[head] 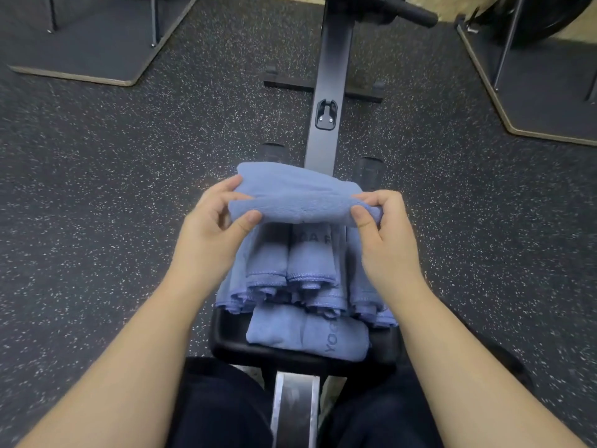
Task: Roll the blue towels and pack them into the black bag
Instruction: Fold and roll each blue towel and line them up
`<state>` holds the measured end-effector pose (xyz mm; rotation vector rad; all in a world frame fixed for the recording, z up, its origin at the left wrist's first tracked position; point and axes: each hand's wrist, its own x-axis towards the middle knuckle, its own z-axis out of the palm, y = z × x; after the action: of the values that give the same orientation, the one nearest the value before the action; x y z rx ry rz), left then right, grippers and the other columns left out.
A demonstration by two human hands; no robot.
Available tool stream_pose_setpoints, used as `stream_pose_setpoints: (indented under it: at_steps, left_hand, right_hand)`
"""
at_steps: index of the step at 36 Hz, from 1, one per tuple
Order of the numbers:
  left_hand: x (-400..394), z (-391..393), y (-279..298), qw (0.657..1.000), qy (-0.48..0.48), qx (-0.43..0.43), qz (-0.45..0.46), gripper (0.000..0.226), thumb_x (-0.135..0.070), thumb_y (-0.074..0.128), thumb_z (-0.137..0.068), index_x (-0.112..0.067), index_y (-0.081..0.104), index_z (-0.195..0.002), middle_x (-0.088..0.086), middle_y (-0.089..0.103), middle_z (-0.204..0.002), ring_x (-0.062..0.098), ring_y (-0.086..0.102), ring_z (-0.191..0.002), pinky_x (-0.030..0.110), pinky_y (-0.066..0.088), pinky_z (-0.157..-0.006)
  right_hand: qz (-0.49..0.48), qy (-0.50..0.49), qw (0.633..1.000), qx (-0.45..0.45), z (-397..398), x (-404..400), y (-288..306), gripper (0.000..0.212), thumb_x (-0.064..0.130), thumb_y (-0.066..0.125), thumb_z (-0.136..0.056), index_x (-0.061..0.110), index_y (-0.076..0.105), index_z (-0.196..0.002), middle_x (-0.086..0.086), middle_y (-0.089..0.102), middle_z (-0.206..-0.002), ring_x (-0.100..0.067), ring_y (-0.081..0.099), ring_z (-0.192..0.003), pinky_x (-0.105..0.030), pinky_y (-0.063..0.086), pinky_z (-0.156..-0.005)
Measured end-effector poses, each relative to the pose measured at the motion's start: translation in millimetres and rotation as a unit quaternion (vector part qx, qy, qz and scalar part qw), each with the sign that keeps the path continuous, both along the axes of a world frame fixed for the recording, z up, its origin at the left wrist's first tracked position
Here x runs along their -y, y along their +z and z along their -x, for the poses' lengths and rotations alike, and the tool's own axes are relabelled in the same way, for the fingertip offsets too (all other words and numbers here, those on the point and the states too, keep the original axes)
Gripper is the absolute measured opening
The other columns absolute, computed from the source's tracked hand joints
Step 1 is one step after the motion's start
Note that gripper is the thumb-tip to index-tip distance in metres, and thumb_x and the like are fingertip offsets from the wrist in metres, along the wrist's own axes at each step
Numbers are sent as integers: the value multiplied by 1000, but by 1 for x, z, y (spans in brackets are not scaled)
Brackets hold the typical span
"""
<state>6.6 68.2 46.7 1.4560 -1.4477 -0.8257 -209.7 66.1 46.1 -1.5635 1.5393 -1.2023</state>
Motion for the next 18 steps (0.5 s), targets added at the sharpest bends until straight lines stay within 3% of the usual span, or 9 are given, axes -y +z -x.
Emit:
stream_pose_setpoints:
  at_steps: [6,12,18]
  left_hand:
    - [11,2,5,1000,-1,13,19,23,-11,65,-88,-32,56,-90,-12,42,-141,-1,41,-128,5,30,-101]
    - [36,0,12,997,-15,28,70,31,-8,67,-87,-36,55,-92,-10,39,-143,0,38,-131,28,31,-111]
    - [58,-2,19,994,-35,44,95,36,-5,66,-87,-38,52,-92,-7,37,-142,5,37,-133,22,30,-110]
  right_hand:
    - [18,-4,1000,10,-2,12,1,11,12,50,-98,21,45,-98,21,53,-103,18,48,-91,-2,33,-79]
    - [51,-14,999,4,-1,35,8,9,9,51,-97,16,47,-102,19,52,-101,20,48,-89,1,31,-77]
    - [90,-14,996,-27,4,56,15,11,8,52,-96,15,47,-103,20,50,-103,19,47,-91,-1,33,-80]
